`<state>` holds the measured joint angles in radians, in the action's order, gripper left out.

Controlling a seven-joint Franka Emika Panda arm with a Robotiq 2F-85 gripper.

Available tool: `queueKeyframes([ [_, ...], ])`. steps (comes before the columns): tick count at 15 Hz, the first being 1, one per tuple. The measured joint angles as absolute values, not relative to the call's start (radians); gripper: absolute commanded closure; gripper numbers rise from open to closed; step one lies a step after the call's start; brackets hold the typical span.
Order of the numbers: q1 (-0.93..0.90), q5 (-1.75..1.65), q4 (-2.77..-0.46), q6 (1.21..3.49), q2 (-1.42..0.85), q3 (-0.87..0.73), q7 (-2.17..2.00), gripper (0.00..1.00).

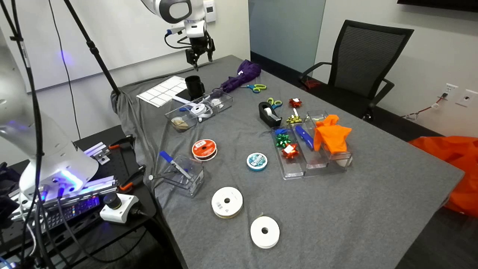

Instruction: Remove the white object from the top segment of the clear case on the left and put it on the table

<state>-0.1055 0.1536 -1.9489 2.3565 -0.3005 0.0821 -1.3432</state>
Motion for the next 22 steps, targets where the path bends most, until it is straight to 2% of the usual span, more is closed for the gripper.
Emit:
queueKeyframes([
  [6,-0.107,0.14,-1.949,2.356,-0.296,0.079,-1.343,0.0],
  [10,-0.122,0.01,-1.917,2.29,-0.322,0.045,-1.343,0.0],
  [20,-0.152,-0.051,-1.753,2.326,-0.596,0.02,-1.273,0.0],
  [21,-0.16,-0.045,-1.745,2.326,-0.613,0.02,-1.272,0.04],
  [22,-0.168,-0.039,-1.738,2.326,-0.628,0.02,-1.271,0.26],
])
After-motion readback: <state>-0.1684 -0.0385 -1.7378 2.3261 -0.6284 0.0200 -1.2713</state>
